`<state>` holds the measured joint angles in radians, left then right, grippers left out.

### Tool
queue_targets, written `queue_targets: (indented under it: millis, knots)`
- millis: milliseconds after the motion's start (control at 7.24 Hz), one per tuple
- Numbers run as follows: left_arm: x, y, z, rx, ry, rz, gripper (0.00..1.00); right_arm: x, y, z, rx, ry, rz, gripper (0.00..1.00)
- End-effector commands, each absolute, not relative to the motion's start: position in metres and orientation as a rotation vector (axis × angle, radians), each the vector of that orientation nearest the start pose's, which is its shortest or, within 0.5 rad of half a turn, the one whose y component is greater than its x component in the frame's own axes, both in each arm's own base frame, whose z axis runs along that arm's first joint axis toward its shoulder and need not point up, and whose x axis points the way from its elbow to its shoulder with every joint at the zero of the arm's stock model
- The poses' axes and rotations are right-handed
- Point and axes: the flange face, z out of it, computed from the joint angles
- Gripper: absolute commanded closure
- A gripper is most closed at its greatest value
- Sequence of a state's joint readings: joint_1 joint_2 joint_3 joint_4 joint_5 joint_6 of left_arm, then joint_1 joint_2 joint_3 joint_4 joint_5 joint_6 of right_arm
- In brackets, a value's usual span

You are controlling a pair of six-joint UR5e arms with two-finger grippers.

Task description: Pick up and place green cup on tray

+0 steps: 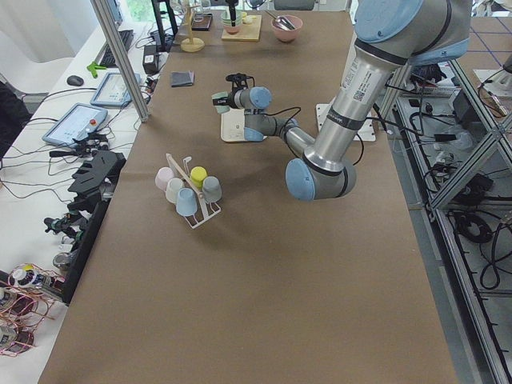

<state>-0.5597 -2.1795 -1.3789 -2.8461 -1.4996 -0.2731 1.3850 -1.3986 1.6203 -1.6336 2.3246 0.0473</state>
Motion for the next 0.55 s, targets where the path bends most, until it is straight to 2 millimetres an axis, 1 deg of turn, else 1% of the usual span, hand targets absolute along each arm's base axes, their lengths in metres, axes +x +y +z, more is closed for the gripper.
queue_targets:
  millis: [0, 138, 276, 414]
  knots:
    - [0.535, -0.462, 0.241, 1.347, 1.229, 0.389, 0.97, 0.042, -0.513, 0.609, 0.008, -0.755, -0.176, 0.0]
    - [0.557, -0.453, 0.282, 1.366, 1.278, 0.391, 0.96, 0.058, -0.478, 0.644, -0.035, -0.761, -0.127, 0.0]
    - [0.559, -0.451, 0.292, 1.367, 1.282, 0.393, 0.96, 0.06, -0.466, 0.656, -0.047, -0.754, -0.119, 0.0]
    - [0.56, -0.45, 0.29, 1.374, 1.286, 0.392, 0.96, 0.061, -0.471, 0.652, -0.045, -0.746, -0.115, 0.0]
